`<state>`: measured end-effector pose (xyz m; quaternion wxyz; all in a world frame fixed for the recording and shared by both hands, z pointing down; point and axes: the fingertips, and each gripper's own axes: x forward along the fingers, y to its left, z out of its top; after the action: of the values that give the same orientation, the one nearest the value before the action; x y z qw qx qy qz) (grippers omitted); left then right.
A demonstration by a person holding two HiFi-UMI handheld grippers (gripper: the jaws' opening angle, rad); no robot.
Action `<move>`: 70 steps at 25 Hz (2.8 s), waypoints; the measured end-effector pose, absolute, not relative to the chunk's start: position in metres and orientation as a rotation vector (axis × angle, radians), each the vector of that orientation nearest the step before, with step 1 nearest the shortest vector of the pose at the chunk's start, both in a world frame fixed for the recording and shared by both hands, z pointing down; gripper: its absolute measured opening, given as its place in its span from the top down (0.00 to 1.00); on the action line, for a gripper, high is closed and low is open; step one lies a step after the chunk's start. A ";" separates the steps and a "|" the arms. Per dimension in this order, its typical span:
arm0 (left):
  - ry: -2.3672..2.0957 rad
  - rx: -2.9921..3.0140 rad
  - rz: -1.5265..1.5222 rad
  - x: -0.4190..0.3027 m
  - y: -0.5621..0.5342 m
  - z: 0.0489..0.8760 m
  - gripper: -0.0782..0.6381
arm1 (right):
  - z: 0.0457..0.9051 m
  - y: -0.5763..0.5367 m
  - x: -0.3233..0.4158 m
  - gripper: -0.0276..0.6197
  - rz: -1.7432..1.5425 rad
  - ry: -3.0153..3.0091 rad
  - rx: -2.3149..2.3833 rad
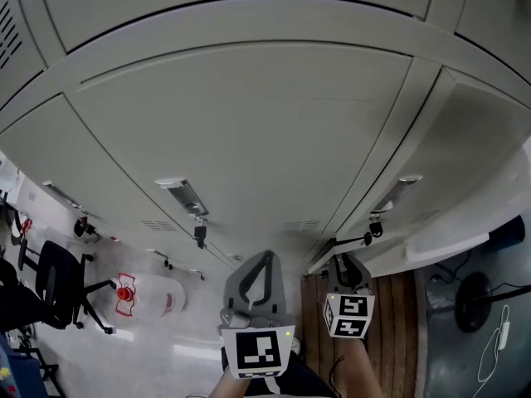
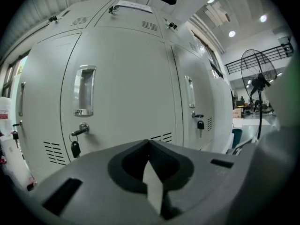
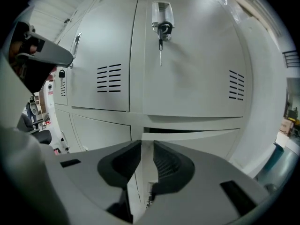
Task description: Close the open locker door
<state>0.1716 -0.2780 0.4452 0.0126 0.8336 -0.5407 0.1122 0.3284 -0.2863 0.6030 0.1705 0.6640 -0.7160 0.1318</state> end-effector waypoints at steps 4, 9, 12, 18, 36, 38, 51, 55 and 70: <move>-1.711 2.583 0.350 0.169 -0.281 0.446 0.89 | 0.607 -0.294 0.328 0.83 0.379 -2.041 1.871; -1.735 2.564 0.352 0.166 -0.284 0.446 0.89 | 0.612 -0.303 0.331 0.86 0.391 -2.037 1.874; -1.746 2.558 0.355 0.165 -0.286 0.447 0.89 | 0.613 -0.310 0.332 0.87 0.392 -2.041 1.877; -1.756 2.555 0.369 0.165 -0.289 0.449 0.89 | 0.613 -0.320 0.333 0.88 0.409 -2.054 1.888; -1.761 2.574 0.342 0.157 -0.284 0.442 0.89 | 0.591 -0.297 0.334 0.88 0.418 -2.066 1.956; -1.763 2.563 0.315 0.156 -0.282 0.437 0.89 | 0.576 -0.287 0.333 0.89 0.401 -2.078 1.981; -1.732 2.649 0.176 0.164 -0.263 0.390 0.89 | 0.441 -0.242 0.338 0.89 0.119 -2.163 2.166; -1.730 2.679 0.125 0.166 -0.256 0.371 0.89 | 0.408 -0.234 0.338 0.89 0.033 -2.181 2.190; -1.743 2.754 -0.012 0.173 -0.238 0.314 0.89 | 0.329 -0.208 0.338 0.90 -0.171 -2.225 2.260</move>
<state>0.1728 -0.2384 0.3139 -0.0589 0.8436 -0.5337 -0.0038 0.3384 -0.2083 0.3291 -0.0174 0.7114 -0.7005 -0.0539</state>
